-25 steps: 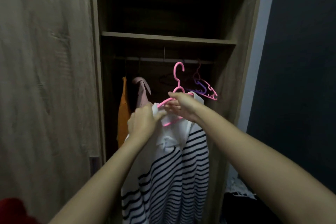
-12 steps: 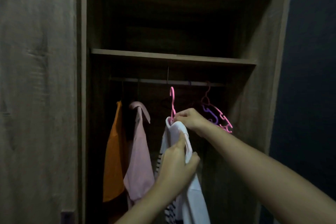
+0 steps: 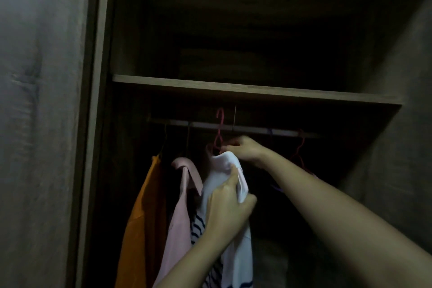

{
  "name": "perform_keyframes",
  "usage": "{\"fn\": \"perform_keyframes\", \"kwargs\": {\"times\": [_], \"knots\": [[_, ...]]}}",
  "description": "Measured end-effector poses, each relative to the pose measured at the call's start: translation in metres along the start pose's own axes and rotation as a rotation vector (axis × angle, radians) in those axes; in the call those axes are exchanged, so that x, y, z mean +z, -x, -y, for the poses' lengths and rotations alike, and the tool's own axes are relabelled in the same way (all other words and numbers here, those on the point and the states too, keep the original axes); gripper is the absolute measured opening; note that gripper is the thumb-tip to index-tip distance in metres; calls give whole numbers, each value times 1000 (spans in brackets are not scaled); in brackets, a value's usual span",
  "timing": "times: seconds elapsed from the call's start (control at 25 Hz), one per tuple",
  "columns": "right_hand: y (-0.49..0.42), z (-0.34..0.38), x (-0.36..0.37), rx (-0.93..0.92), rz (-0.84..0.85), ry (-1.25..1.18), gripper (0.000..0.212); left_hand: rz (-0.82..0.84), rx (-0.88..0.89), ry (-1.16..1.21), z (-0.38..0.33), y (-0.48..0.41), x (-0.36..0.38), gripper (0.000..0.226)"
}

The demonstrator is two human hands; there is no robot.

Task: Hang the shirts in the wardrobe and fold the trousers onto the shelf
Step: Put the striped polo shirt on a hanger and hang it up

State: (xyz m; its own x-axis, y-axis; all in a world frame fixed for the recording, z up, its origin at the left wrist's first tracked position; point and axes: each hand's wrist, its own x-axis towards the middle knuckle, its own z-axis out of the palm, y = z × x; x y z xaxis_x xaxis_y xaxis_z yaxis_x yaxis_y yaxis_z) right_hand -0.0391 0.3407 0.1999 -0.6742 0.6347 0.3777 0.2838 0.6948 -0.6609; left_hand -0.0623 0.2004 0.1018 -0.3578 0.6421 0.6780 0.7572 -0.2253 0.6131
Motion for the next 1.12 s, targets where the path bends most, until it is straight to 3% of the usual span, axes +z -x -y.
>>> {"fn": "perform_keyframes", "kwargs": {"times": [0.28,0.36,0.44,0.56,0.72,0.88,1.0,1.12], "knots": [[-32,-33,28,72,53,55,25,85,-84,10,47,-19,20,64],[-31,-36,30,77,40,53,26,111,-76,-49,54,-20,25,70],[-30,-35,28,83,26,200,32,126,-58,-132,54,-20,22,79],[-23,-23,25,10,-156,422,35,122,-29,-113,48,-12,6,80],[9,11,47,-286,-388,286,21,34,18,-84,49,20,-40,71],[63,53,122,-393,-316,99,17,-189,12,-165,81,84,-114,54],[99,80,206,-400,-186,-4,15,-209,-82,-251,119,152,-181,48],[133,110,305,-365,-20,-76,13,-199,-177,-494,163,234,-254,46]]}}
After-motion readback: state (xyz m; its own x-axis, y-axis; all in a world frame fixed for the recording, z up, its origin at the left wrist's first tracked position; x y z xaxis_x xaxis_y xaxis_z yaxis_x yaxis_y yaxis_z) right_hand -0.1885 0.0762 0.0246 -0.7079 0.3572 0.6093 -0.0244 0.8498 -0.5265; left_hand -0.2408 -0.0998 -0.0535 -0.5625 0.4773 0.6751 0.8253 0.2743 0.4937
